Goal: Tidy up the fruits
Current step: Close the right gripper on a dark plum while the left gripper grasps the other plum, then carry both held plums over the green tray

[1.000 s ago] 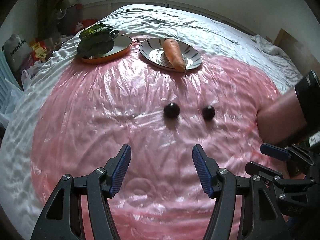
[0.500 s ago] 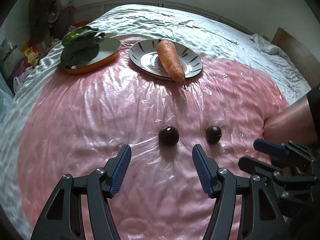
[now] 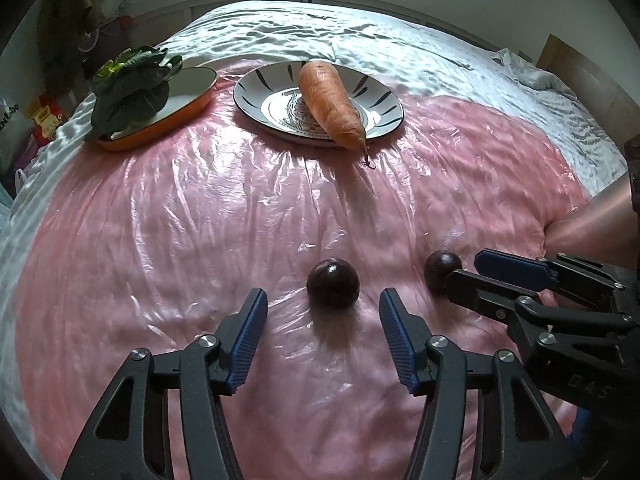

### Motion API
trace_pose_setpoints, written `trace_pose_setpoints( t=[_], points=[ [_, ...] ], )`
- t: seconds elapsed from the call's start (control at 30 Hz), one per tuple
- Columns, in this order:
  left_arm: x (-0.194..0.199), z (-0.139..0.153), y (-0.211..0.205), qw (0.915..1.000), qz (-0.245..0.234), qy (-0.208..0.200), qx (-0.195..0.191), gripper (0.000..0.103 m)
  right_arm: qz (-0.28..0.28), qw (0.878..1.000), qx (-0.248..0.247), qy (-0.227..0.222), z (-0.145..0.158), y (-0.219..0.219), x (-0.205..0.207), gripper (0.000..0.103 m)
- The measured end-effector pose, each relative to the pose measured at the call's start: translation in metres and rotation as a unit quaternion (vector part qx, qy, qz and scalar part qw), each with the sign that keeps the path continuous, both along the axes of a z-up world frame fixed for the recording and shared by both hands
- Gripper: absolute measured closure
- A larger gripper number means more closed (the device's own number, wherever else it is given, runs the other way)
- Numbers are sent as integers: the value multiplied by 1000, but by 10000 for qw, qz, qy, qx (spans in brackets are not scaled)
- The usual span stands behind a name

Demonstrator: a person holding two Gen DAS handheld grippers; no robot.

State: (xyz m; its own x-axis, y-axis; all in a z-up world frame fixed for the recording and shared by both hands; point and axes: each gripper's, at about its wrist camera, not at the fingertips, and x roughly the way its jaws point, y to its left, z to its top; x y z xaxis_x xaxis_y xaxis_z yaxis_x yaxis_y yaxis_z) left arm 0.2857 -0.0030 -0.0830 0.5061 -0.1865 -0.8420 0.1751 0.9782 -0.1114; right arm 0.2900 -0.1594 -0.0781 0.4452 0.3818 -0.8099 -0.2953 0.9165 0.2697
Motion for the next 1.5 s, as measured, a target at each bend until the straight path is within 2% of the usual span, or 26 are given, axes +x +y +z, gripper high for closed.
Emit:
trace_pose_setpoints(
  t=[0.2,0.43,0.57,0.67,1.0,1.5],
  points=[
    [6,-9,-3,10000,-60,42,60,57,-37,9999,-41,125,-11,3,9,35],
    [11,-13,-5,9998,-118,42,169,63,20,9996,-97,261,-18,10,16,50],
    [13,-14,-4,9998,-136,66,139,71,24,9995,-36,317,-21,10,18,57],
    [14,-15,1,9999,-130,85,63,78,-51,9991,134,393,-23,5,19,58],
    [13,-8,21,9991,38,177,-378,79,-180,9981,437,404,-19,-4,16,58],
    [-9,9,39,9990,194,75,-386,79,-88,9991,297,287,-6,0,-3,58]
  ],
)
